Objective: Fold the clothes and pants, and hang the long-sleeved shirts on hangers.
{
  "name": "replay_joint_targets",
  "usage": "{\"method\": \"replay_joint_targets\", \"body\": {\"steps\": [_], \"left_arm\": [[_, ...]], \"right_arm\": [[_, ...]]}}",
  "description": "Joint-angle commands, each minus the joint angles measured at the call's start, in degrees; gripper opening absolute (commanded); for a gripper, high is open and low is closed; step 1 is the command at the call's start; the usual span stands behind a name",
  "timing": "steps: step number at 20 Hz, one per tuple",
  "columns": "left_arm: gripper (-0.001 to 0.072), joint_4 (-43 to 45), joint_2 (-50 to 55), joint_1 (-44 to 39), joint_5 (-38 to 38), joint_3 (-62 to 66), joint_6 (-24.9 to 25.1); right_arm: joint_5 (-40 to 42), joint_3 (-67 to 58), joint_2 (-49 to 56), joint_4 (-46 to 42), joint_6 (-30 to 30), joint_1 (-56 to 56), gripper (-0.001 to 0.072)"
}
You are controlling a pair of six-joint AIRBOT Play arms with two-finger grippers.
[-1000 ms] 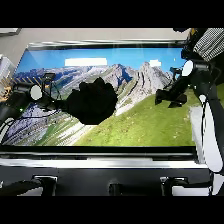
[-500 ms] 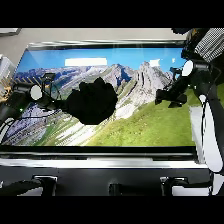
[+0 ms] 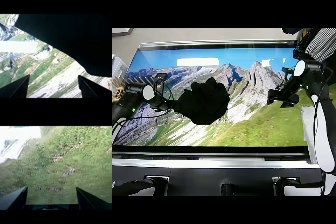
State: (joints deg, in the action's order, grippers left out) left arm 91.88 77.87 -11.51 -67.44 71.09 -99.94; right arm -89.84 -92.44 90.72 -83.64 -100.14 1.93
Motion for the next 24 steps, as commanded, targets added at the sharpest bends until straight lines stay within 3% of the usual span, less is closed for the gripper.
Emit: {"method": "replay_joint_targets", "body": {"steps": [1, 5, 8, 10, 16, 22, 23, 24], "left_arm": [[0.0717, 0.02, 0.04, 0.0, 0.04, -0.02, 0.02], [0.0719, -0.13, 0.07, 0.0, 1.36, 0.07, -1.81], [0.072, -8.9, 3.37, -0.66, 10.49, 5.31, -3.65], [0.0719, -10.25, 10.71, -2.91, 12.85, 13.86, -3.65], [0.0719, -7.26, 36.17, -6.12, -0.31, 37.94, -7.54], [0.0693, -11.47, 41.72, -7.37, -2.84, 41.99, -8.07], [0.0462, -12.02, 41.7, -7.41, -4.44, 41.99, -7.98], [0.0075, -13.2, 41.64, -7.37, -6.97, 42.32, -6.51]], "right_arm": [[0.39, 0.02, 0.0, 0.04, -0.02, 0.04, 0.0684], [0.42, 0.02, 0.0, 0.02, 0.0, 0.04, 0.0684], [0.37, 0.02, 0.0, 0.02, 0.04, 0.04, 0.0684], [0.39, 0.02, 0.0, 0.02, 0.04, 0.04, 0.0685], [0.9, 0.02, 0.0, 0.0, 0.02, 0.04, 0.0685], [1.88, 0.02, 0.0, 0.02, 0.02, 0.04, 0.0684], [1.81, 0.02, 0.0, 0.02, 0.04, 0.04, 0.0681], [1.29, 0.02, -0.02, 0.02, 0.04, 0.04, 0.0653]]}}
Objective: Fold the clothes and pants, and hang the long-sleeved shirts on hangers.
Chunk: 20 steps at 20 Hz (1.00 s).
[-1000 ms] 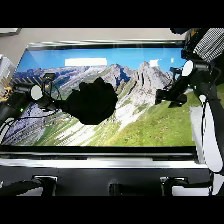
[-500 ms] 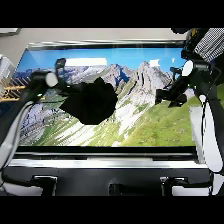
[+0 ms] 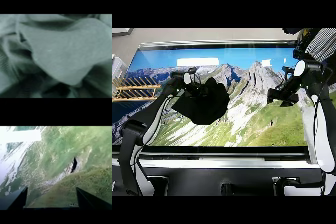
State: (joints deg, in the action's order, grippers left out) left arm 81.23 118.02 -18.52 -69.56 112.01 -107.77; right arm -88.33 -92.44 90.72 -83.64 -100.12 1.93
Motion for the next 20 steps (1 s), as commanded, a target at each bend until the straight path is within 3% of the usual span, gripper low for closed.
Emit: {"method": "replay_joint_targets", "body": {"steps": [1, 5, 8, 14, 18, 19, 20], "left_arm": [[0.0017, -3.72, 1.4, -0.31, -7.67, 2.01, 3.04], [0.0016, -10.4, -2.43, -2.21, -16.9, 2.23, 7.5], [0.0016, -11.54, -5.84, -8.94, -19.8, 2.25, 7.43], [0.0016, -14.36, -5.09, -25.0, -11.34, 2.25, -0.42], [0.0018, -14.4, -2.23, -27.93, -6.38, 2.25, -0.9], [0.004, -14.4, -1.95, -27.5, -6.29, 2.25, -0.66], [0.0167, -14.45, -2.01, -26.53, -6.67, 2.27, -0.13]], "right_arm": [[-1.16, 0.02, -0.13, 0.04, 0.22, 0.04, 0.0653], [-3.21, 0.02, -4.15, -0.02, 4.72, 0.04, 0.0652], [-4.59, 0.02, -10.05, -0.24, 7.58, 0.04, 0.0653], [-9.35, 0.04, -21.79, -2.19, 9.14, 0.04, 0.0653], [-10.43, 1.07, -26.49, -3.34, 9.64, 0.04, 0.0654], [-10.01, 2.12, -27.3, -3.67, 9.86, 0.04, 0.0654], [-9.62, 3.04, -27.63, -3.72, 9.97, 0.04, 0.0655]]}}
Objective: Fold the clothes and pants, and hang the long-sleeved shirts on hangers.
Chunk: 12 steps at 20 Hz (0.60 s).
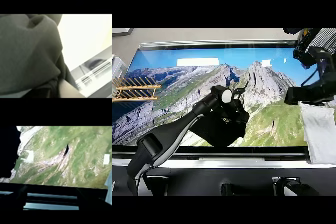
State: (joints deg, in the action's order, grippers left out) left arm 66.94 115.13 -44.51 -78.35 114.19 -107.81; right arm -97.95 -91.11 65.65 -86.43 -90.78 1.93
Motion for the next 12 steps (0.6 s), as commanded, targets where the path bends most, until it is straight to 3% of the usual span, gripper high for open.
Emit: {"method": "replay_joint_targets", "body": {"steps": [1, 2, 3, 7, 8, 9, 12], "left_arm": [[0.0339, -0.11, 0.44, 0.72, 1.01, 0.13, 0.57], [0.0496, -0.09, -0.39, 2.49, -0.83, 0.17, 2.08], [0.054, 0.0, -1.66, 4.61, -3.34, 0.17, 3.74], [0.054, 6.01, -9.81, 14.21, -11.15, 0.04, 7.19], [0.054, 7.43, -12.24, 16.87, -11.8, 0.04, 7.37], [0.054, 8.02, -14.64, 19.56, -12.07, -0.22, 7.37], [0.054, 8.15, -21.73, 26.71, -12.09, -4.87, 7.58]], "right_arm": [[0.33, 2.38, -2.54, -0.85, 0.63, 0.04, 0.0657], [0.87, 2.75, -2.4, -0.85, 0.61, 0.04, 0.0657], [2.12, 2.75, -2.29, -0.61, 0.59, 0.04, 0.0657], [16.04, 2.73, -1.86, 9.11, -3.69, 0.04, 0.0638], [19.34, 2.6, -1.25, 11.41, -3.26, 0.04, 0.0574], [21.35, 2.16, -0.26, 11.8, -3.13, 0.02, 0.0574], [18.6, 1.55, 4.35, 18.47, -0.85, -6.56, 0.0582]]}}
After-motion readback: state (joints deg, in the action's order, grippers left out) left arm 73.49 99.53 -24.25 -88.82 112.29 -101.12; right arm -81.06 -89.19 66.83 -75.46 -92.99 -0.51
